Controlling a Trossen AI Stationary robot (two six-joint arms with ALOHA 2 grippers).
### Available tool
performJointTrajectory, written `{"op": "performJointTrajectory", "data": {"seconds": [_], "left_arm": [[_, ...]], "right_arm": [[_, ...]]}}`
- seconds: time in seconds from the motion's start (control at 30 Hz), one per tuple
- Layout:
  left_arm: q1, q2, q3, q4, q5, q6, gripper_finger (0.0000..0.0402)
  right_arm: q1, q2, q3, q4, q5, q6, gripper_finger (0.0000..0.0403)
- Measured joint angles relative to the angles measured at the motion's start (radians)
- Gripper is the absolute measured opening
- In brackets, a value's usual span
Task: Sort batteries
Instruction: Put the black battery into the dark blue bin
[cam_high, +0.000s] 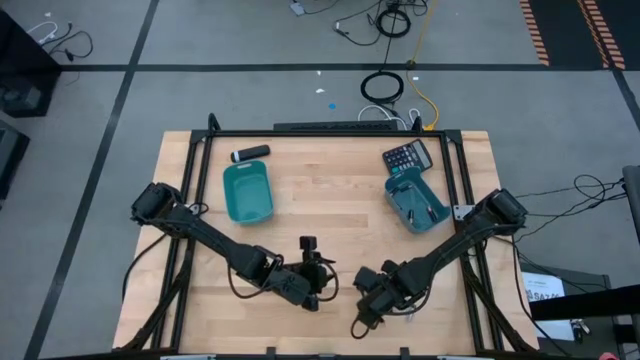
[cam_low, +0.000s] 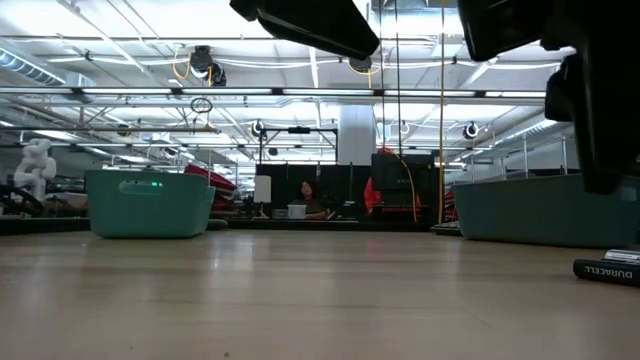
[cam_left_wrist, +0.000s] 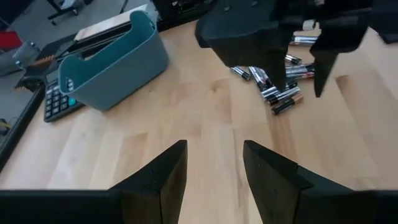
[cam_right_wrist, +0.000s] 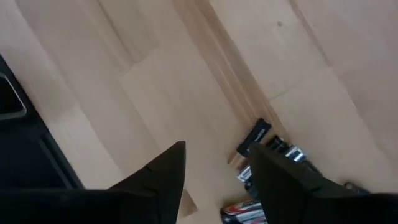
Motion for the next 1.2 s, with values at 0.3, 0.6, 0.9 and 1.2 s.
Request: {"op": "performJointTrajectory", "data": {"seconds": [0.3, 0.6, 0.9, 1.2], "left_arm": [[0.013, 0.000, 0.000, 0.006, -0.037, 0.099, 0.0169], [-0.006, -0.025, -0.091, 0.094, -0.042, 0.272, 0.0169], [-0.059, -0.031, -0.161, 0.146, -0.081, 0.230, 0.0169], [-0.101, -0.031, -0.259, 0.341, -0.159, 0.239, 0.0169]], "right_arm": [[0.008, 0.000, 0.000, -0.002, 0.015, 0.176, 0.0171], [0.018, 0.096, 0.067, -0.060, 0.031, 0.241, 0.0159], [0.018, 0.206, 0.253, -0.275, 0.038, 0.250, 0.0157], [0.013, 0.249, 0.269, -0.307, 0.033, 0.252, 0.0157]]}}
